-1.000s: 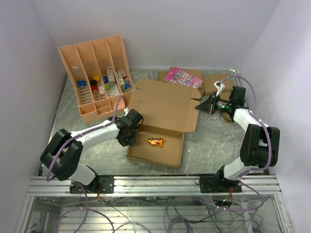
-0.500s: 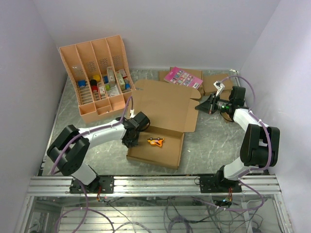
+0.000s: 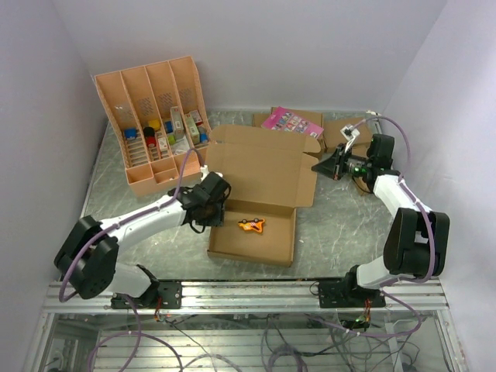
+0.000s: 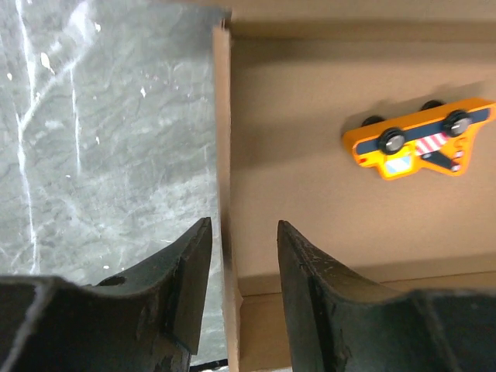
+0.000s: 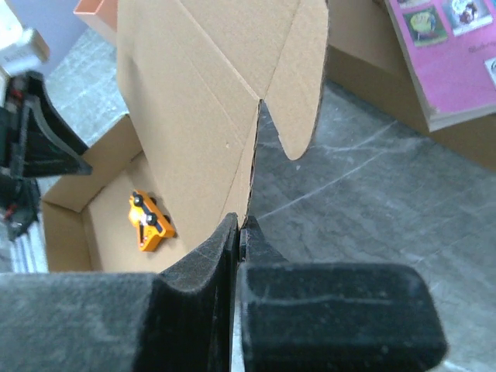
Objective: Fold the paper box
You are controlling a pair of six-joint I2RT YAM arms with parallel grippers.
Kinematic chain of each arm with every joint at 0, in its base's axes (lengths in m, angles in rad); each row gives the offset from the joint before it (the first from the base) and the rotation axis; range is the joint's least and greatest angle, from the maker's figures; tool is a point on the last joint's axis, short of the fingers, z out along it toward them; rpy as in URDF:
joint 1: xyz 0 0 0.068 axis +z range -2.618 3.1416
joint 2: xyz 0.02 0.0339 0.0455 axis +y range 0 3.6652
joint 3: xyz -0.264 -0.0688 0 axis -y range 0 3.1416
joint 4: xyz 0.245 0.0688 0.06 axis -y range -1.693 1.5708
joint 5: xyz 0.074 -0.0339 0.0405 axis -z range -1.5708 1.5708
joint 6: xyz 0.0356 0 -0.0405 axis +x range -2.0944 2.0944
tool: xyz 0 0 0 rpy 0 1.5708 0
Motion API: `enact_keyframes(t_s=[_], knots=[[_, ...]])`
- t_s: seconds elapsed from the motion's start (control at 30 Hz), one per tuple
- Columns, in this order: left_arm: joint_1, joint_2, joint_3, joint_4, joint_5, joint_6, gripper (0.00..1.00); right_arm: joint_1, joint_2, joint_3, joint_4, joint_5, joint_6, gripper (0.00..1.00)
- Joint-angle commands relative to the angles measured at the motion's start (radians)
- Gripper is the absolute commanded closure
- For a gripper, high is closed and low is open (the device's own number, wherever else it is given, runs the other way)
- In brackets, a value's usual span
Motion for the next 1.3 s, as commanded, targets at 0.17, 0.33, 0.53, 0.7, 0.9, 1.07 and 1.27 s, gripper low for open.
enact_keyframes(t_s=[0.17, 0.33, 0.53, 0.7, 0.9, 1.07, 1.27], knots=[[0.164, -0.217, -0.043, 0.145, 0.185, 0.026, 0.45, 0.061, -0.044, 0.051, -0.012, 0.048, -0.261, 1.0], [0.323, -0.371, -0.066, 0.244, 0.24, 0.107, 0.39, 0.068, -0.066, 0.05, 0.019, 0.036, -0.32, 1.0], [0.464, -0.404, -0.119, 0.461, 0.309, 0.208, 0.35, 0.07, -0.068, 0.056, 0.045, 0.02, -0.356, 1.0], [0.49, -0.356, -0.117, 0.512, 0.347, 0.306, 0.11, 0.07, -0.067, 0.043, 0.073, 0.01, -0.346, 1.0], [0.539, -0.195, -0.111, 0.648, 0.49, 0.334, 0.1, 0.07, -0.07, 0.028, 0.082, -0.009, -0.346, 1.0], [0.586, -0.11, -0.121, 0.794, 0.688, 0.314, 0.24, 0.07, -0.076, 0.018, 0.085, -0.017, -0.349, 1.0], [0.587, -0.113, -0.134, 0.851, 0.78, 0.325, 0.47, 0.07, -0.081, 0.006, 0.109, -0.02, -0.33, 1.0]])
